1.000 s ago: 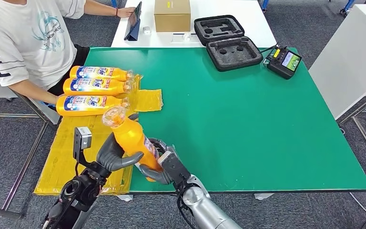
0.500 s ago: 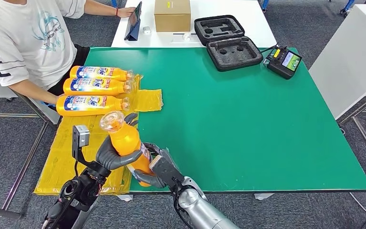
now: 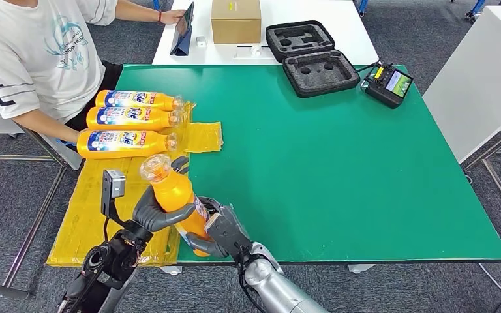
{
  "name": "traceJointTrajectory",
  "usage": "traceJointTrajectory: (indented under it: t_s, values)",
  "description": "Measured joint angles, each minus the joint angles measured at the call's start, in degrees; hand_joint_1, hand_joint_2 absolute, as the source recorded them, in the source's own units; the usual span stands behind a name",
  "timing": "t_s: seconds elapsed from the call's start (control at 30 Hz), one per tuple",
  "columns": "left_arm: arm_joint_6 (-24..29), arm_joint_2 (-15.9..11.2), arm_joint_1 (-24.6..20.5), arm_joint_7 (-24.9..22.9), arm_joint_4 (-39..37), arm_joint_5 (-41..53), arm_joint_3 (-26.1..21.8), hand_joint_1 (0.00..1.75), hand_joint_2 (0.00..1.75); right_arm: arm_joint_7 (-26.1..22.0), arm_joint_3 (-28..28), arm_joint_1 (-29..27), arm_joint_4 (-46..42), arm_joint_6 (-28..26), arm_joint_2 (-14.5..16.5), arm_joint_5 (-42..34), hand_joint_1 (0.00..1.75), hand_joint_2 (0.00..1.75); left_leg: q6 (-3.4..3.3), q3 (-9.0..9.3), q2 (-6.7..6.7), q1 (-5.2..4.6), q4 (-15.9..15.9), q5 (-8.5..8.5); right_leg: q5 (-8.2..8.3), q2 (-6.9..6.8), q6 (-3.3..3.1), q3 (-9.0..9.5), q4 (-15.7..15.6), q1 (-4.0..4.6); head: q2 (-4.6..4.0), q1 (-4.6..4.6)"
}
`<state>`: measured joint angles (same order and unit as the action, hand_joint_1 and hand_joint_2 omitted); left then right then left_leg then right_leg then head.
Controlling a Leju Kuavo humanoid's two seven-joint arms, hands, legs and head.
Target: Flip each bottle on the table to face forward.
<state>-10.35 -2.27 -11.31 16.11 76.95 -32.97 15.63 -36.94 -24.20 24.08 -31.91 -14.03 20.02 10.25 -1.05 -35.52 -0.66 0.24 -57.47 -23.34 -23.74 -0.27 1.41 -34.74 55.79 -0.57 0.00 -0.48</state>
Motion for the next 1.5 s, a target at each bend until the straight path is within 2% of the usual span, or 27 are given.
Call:
traceJointTrajectory:
  t_s: [0.87,0.9,0.93,1.03,1.07,1.23,1.4,1.5]
  values:
    - [1.29,-0.28,-1.07,-0.26,-1.18,0.41,1.16,1.75,1.75,-0.57,-0.05,0.28,0.95,-1.05,0.1,-1.16,1.75,1.75,0.0,0.0,0.0,0.0,0.0,0.0,0.0,0.0,0.0,-0.01,0.0,0.0,0.0,0.0]
    - [1.42,-0.28,-1.12,-0.2,-1.22,0.44,1.21,1.75,1.75,-0.57,-0.03,0.28,0.95,-1.13,0.07,-1.13,1.73,1.75,0.0,0.0,0.0,0.0,0.0,0.0,0.0,0.0,0.0,-0.01,0.0,0.0,0.0,0.0]
    - [1.52,-0.28,-1.19,-0.12,-1.27,0.49,1.27,1.75,1.75,-0.57,-0.01,0.28,0.93,-1.22,0.04,-1.11,1.29,1.75,0.0,0.0,0.0,0.0,0.0,0.0,0.0,0.0,0.0,0.0,0.0,0.0,0.0,0.0]
    - [2.1,-0.3,-1.53,0.62,-1.42,0.59,1.33,1.75,1.75,-1.1,0.02,0.27,0.73,-2.76,-0.06,-0.64,0.0,0.44,0.0,0.0,0.0,0.0,0.0,0.0,0.0,0.0,0.0,-0.01,0.0,0.0,0.0,0.01]
    - [2.51,-0.31,-1.71,1.05,-1.43,0.56,1.27,1.75,1.75,-1.44,0.02,0.26,0.47,-3.96,-0.09,-0.2,0.0,0.0,0.0,-0.01,0.0,0.0,0.0,0.0,0.0,0.0,0.0,-0.01,0.0,0.0,0.0,0.01]
    - [7.18,-0.67,-2.71,3.73,-1.42,2.36,-0.03,1.75,1.75,-2.64,0.0,-0.63,-4.75,-6.71,-0.72,0.77,0.0,0.0,0.0,0.0,-0.02,0.01,-0.01,0.01,0.01,0.0,0.0,-0.01,0.0,0.0,0.0,0.01]
    - [11.97,-1.4,-3.44,6.97,-1.41,6.15,-2.56,1.75,1.75,-3.05,-0.6,-3.7,-17.39,-6.67,-2.15,-0.17,0.0,0.0,0.01,0.0,-0.02,0.01,-0.01,0.01,0.0,0.01,0.0,-0.02,0.01,0.01,0.0,0.0]
    - [14.69,-1.85,-3.3,8.47,-1.31,7.89,-4.18,1.75,1.75,-3.14,-1.04,-6.48,-26.67,-8.42,-3.4,-2.16,0.0,0.0,0.0,-0.06,-0.01,0.0,0.0,0.0,-0.01,-0.02,-0.01,-0.05,0.01,0.0,0.0,0.01]
